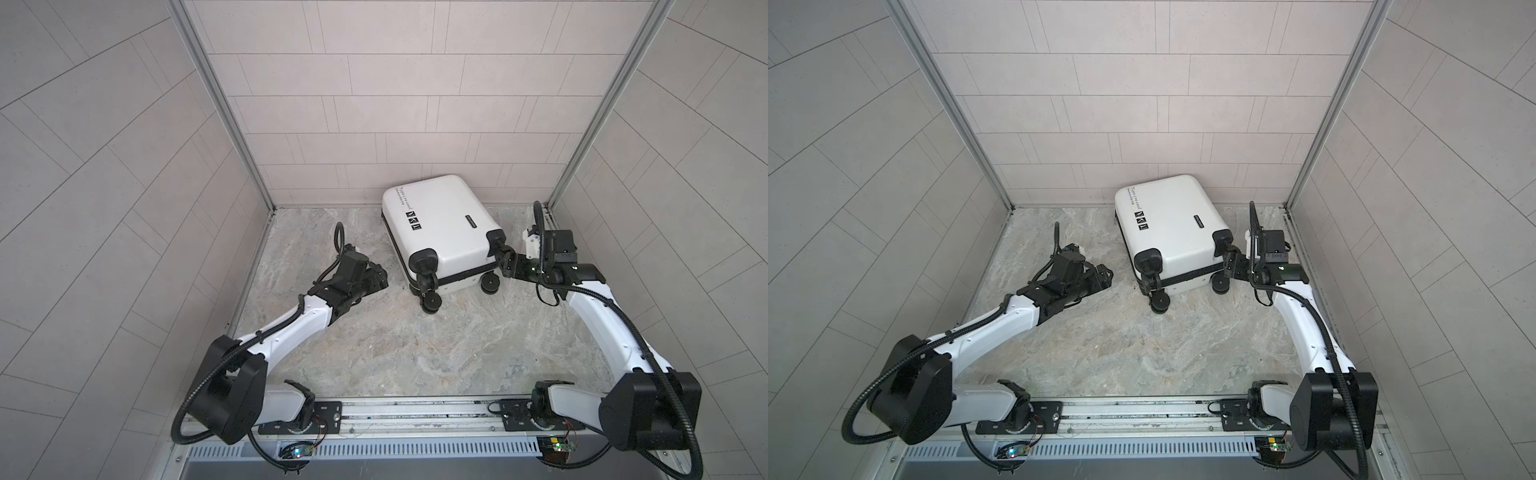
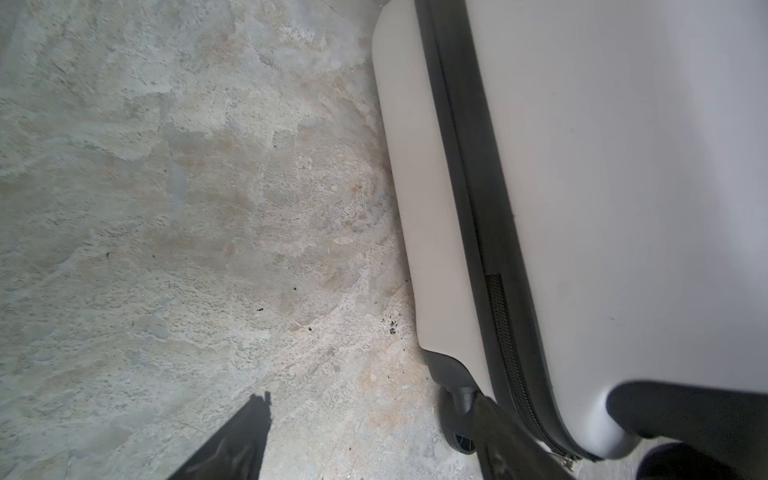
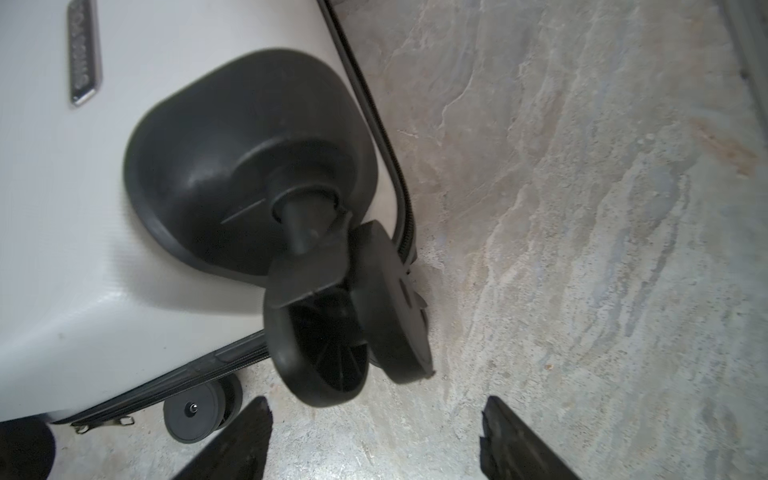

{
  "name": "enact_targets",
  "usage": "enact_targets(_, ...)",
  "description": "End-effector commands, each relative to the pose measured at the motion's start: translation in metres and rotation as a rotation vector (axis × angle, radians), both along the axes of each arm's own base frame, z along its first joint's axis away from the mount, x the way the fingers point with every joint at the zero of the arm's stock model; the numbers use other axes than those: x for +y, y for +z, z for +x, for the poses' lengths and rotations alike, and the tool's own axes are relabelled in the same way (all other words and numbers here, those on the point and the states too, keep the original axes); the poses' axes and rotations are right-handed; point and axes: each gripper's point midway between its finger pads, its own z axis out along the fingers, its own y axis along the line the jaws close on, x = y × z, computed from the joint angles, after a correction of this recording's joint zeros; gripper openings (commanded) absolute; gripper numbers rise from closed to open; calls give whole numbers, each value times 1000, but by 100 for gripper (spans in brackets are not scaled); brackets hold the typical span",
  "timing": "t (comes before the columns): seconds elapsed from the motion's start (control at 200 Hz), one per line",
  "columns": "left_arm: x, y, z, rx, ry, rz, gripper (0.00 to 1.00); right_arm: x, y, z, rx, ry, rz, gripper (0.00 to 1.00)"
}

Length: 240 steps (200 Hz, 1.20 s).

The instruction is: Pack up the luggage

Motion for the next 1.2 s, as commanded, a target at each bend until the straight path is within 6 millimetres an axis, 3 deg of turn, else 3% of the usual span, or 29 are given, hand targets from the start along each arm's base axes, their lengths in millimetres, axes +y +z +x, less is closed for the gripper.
enact_targets(0.0, -9, 17, 17, -33, -8, -85, 82, 11, 14, 7, -62, 68, 34, 81)
enact_targets(0.255, -16, 10, 30, -10, -17, -127, 81, -1, -2, 18, 28, 40, -27, 79)
enact_targets(0.505, -18, 6, 32, -4, -14, -148, 81, -5, 1, 32, 25, 33, -44, 79)
enact_targets(0.746, -17, 7, 33, -6, -8, -147, 81, 10, 1, 44, 14, 102, -9, 67)
enact_targets(0.991, -16, 6, 36, -5, 0, -151, 80, 16, -5, 45, 31, 132, -23, 68)
enact_targets(1.196, -15, 9, 43, -21, -2, -142, 79, 18, -6, 45, 36, 128, -14, 46)
